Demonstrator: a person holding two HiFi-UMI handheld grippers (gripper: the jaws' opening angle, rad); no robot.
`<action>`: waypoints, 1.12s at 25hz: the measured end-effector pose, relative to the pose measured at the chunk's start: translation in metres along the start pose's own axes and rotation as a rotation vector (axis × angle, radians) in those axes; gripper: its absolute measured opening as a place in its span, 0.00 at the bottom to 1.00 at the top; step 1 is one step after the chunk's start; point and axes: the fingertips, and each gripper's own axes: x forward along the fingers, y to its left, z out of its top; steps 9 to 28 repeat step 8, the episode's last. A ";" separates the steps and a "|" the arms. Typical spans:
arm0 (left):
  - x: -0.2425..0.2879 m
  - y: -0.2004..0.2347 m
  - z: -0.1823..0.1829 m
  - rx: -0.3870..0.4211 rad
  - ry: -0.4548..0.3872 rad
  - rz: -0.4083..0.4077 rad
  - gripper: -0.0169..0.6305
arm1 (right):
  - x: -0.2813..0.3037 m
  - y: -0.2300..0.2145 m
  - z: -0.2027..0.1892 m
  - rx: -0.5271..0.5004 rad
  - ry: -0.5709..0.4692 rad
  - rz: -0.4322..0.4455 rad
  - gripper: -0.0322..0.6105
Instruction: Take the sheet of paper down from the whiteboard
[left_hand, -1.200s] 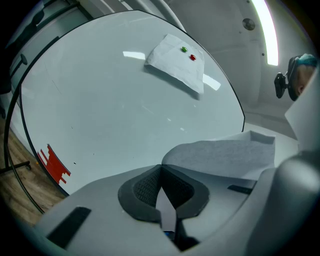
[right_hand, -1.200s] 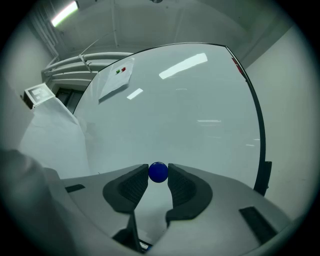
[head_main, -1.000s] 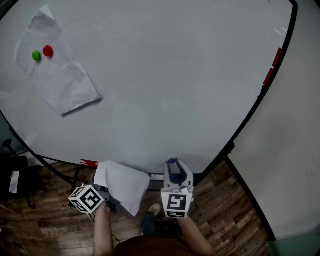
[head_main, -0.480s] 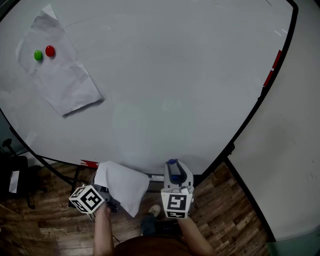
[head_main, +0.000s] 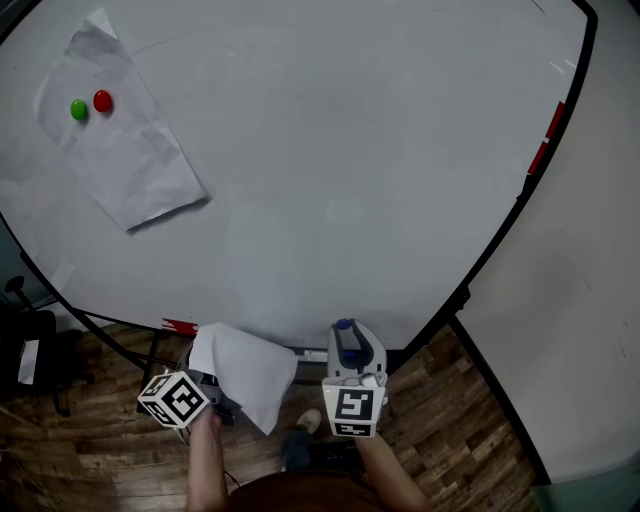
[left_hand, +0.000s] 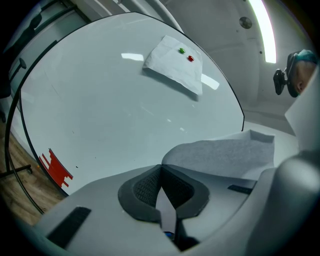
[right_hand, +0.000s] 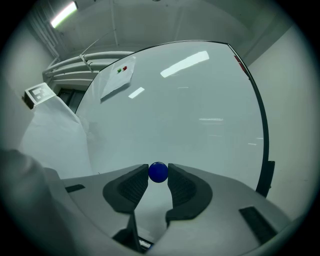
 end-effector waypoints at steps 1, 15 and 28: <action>-0.001 0.000 0.000 -0.002 -0.002 0.001 0.06 | 0.000 0.000 0.000 -0.001 -0.001 0.000 0.26; -0.004 0.001 0.002 0.015 -0.002 0.008 0.06 | -0.002 0.001 0.001 -0.001 -0.004 -0.004 0.26; -0.004 0.001 0.002 0.015 -0.002 0.008 0.06 | -0.002 0.001 0.001 -0.001 -0.004 -0.004 0.26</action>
